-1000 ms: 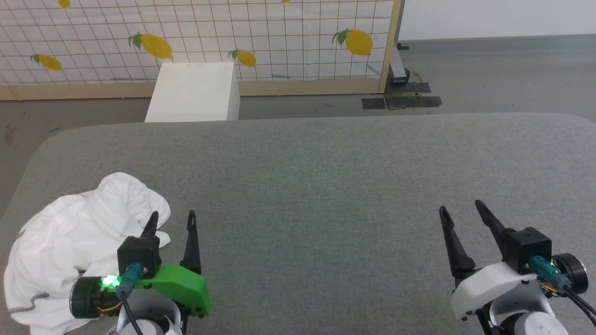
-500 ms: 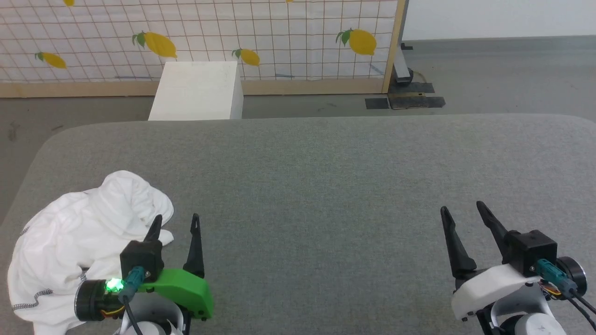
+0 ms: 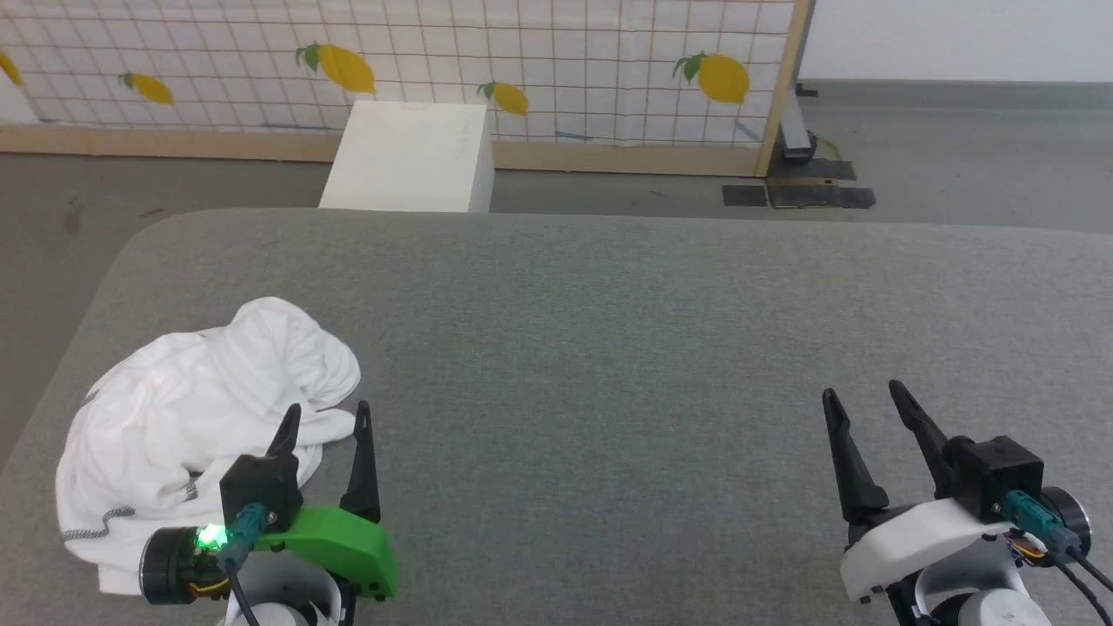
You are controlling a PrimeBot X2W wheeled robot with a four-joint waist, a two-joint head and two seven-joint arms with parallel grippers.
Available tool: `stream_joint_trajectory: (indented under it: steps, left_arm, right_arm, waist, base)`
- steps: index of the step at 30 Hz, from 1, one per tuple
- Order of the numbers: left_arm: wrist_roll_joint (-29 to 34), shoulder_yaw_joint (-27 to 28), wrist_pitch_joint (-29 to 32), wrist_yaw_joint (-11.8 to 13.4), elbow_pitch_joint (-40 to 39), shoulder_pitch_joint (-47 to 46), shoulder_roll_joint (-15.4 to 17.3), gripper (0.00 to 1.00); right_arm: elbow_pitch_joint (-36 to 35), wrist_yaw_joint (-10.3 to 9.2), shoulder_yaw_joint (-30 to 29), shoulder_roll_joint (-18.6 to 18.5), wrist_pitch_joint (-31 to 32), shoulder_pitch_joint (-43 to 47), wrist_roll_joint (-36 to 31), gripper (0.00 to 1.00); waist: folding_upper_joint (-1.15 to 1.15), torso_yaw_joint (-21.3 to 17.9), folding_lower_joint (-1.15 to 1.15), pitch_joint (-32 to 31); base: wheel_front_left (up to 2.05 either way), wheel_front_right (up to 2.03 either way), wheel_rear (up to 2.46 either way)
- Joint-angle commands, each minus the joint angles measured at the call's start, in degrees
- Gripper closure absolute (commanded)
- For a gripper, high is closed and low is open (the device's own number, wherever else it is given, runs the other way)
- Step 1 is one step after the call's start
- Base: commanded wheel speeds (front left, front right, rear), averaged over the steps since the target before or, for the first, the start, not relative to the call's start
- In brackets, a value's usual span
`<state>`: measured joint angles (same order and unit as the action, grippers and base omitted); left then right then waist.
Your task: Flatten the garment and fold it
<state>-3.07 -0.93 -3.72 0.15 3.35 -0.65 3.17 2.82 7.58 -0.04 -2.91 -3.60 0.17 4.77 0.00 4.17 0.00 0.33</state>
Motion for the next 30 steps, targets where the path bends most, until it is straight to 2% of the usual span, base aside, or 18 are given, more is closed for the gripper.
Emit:
stream_joint_trajectory:
  steps: [1,30]
  left_arm:
    - [-0.76,0.04,-0.67,0.33,0.36,0.16,-0.04,0.00]
    - [-3.32,0.04,-4.11,1.01,2.39,1.03,-0.14,0.00]
  right_arm:
    - [0.35,-0.03,0.19,0.01,-0.74,0.95,0.77,0.00]
    - [4.09,-0.04,1.27,0.02,-4.20,0.81,3.09,0.00]
  waist:
    - [0.00,0.99,0.00,0.04]
    - [0.00,10.86,0.00,0.90]
  base:
    - [0.00,0.00,0.00]
    - [0.00,0.00,0.00]
